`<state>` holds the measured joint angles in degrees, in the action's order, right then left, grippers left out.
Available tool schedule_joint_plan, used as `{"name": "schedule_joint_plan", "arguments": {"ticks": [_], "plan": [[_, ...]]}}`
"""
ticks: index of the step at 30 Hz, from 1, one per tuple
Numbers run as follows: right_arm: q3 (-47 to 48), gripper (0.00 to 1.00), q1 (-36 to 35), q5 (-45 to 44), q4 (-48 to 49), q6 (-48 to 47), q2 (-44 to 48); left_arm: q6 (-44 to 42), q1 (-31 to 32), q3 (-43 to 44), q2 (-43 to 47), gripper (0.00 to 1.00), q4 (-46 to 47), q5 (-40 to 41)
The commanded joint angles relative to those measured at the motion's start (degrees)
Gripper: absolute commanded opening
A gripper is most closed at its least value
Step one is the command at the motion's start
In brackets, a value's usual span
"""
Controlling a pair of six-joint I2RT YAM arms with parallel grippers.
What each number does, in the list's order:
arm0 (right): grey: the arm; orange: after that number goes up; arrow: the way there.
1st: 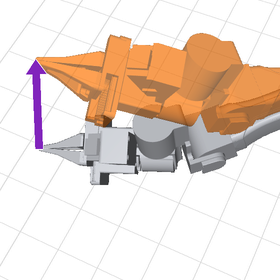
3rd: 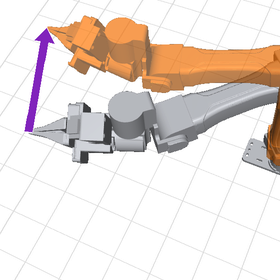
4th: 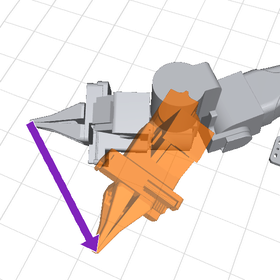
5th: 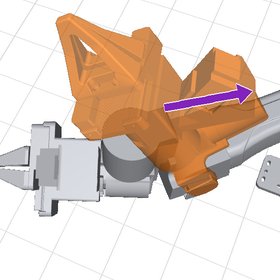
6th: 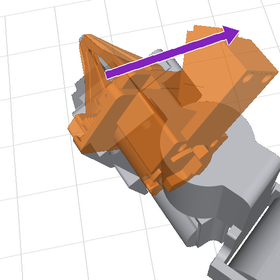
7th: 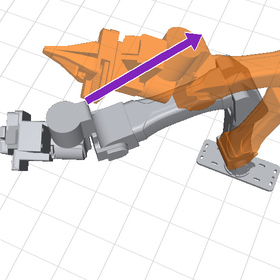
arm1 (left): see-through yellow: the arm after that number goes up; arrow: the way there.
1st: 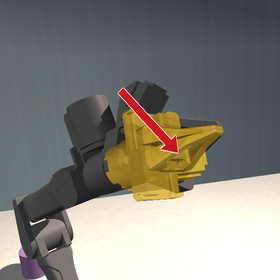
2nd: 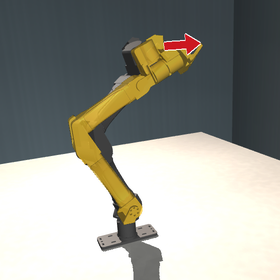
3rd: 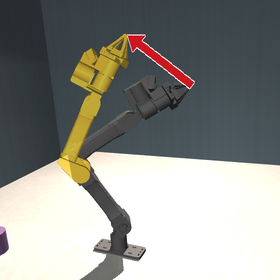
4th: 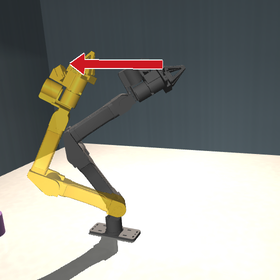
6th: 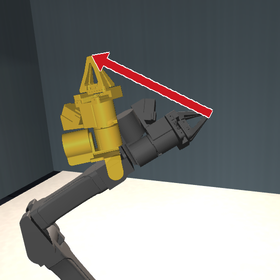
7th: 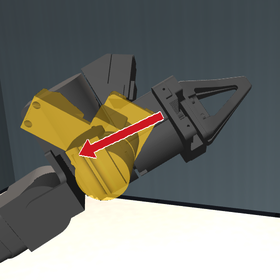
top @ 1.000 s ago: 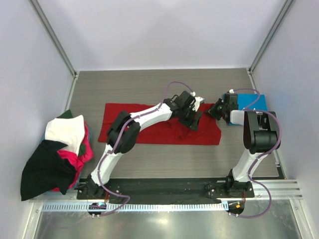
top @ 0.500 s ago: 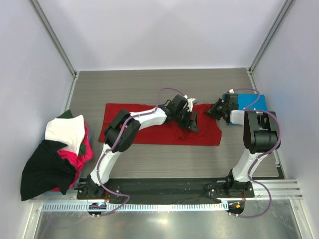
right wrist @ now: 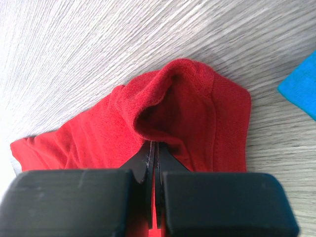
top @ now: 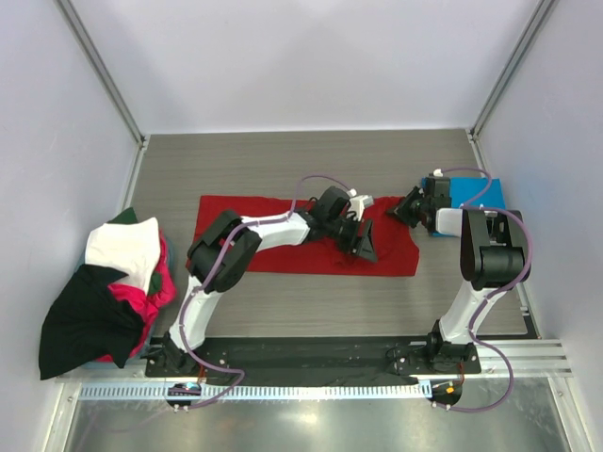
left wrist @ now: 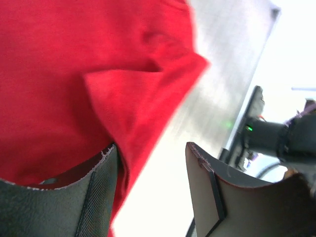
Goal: Fold and stack the t-shirts
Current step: Fold the tshirt
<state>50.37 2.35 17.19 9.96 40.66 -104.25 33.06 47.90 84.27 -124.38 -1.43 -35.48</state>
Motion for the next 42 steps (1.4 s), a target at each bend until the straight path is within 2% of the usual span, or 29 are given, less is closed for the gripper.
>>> {"name": "schedule_joint_plan", "arguments": {"ticks": [1,8,17,20,25,28,32,34,38,42], "plan": [[1.13,0.01,0.2,0.21,0.24,-0.94,-0.96,0.95,1.05,-0.34,2.48,0.57,7.66,-7.75],[1.13,0.01,0.29,0.47,0.33,-0.94,-1.05,0.78,2.55,3.36,-2.09,0.55,5.74,-6.26],[1.13,0.01,0.46,1.18,0.5,-0.59,-1.13,-3.35,3.6,0.02,2.37,0.48,1.96,-7.15],[0.87,0.01,0.46,1.18,0.5,-0.85,-0.44,-5.28,3.6,-3.23,7.82,0.52,0.04,-4.08],[-0.88,0.02,0.37,-1.63,-1.34,-2.69,5.36,-7.66,3.43,-6.21,17.93,0.58,-7.16,8.13],[-3.07,0.04,0.02,-2.07,-1.43,-2.52,9.67,-6.43,2.73,-9.81,23.19,0.59,-8.15,14.99],[-6.24,0.04,-0.76,-1.28,-3.27,-2.26,16.86,-1.69,0.97,-12.46,25.85,0.62,-11.74,24.04],[-8.09,0.04,-2.26,-1.98,-5.89,-3.31,20.03,0.07,0.88,-12.55,25.76,0.62,-15.35,27.9],[-9.15,0.04,-7.17,-2.78,-12.84,-6.3,26.36,3.23,0.71,-14.57,25.33,0.58,-15.53,30.82],[-11.43,0.04,-10.43,1.34,-14.09,-7.09,30.24,5.61,0.7,-15.1,22.43,0.47,-15.35,31.26]]}}
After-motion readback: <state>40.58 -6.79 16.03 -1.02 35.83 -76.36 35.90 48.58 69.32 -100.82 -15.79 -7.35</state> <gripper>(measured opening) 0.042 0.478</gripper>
